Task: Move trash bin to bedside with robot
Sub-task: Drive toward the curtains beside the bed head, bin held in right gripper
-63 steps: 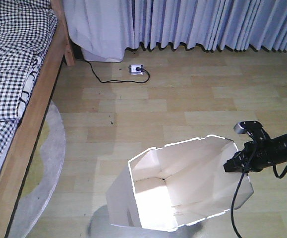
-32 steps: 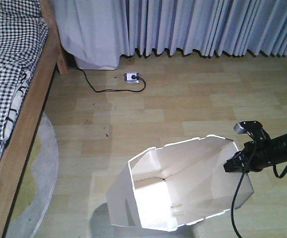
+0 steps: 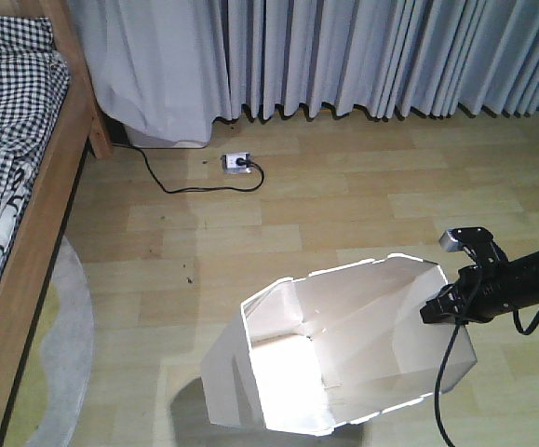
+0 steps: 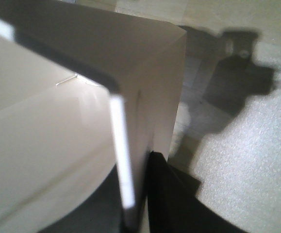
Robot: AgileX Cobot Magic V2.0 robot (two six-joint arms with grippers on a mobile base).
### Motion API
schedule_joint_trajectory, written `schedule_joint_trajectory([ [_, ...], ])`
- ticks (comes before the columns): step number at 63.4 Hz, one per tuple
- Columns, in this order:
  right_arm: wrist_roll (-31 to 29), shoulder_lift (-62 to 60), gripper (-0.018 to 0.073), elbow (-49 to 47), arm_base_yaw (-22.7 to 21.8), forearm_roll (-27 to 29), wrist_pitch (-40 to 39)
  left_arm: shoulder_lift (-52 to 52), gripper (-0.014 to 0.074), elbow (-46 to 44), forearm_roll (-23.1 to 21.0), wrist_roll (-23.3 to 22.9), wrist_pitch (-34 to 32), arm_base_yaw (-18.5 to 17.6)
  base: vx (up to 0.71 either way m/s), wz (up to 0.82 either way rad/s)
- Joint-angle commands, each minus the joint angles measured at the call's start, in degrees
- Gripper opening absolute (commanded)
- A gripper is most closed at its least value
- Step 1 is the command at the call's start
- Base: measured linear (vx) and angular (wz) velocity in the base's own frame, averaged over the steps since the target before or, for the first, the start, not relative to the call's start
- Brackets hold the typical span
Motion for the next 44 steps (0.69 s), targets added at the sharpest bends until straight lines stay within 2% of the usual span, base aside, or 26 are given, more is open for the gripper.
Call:
schedule_joint_trajectory([
  [1,0.81,-3.86,-0.0005,-0.56,-0.06,4.43,12.71,-0.82,-0.0006,0.67,-0.54,-0.79,-4.29,-0.35,0.19,-0.02],
  [44,0.81,-3.86,-0.0005,-0.56,-0.06,4.43,12.71,-0.82,-0.0006,0.67,-0.54,-0.79,-4.29,-0.35,0.2,0.05],
])
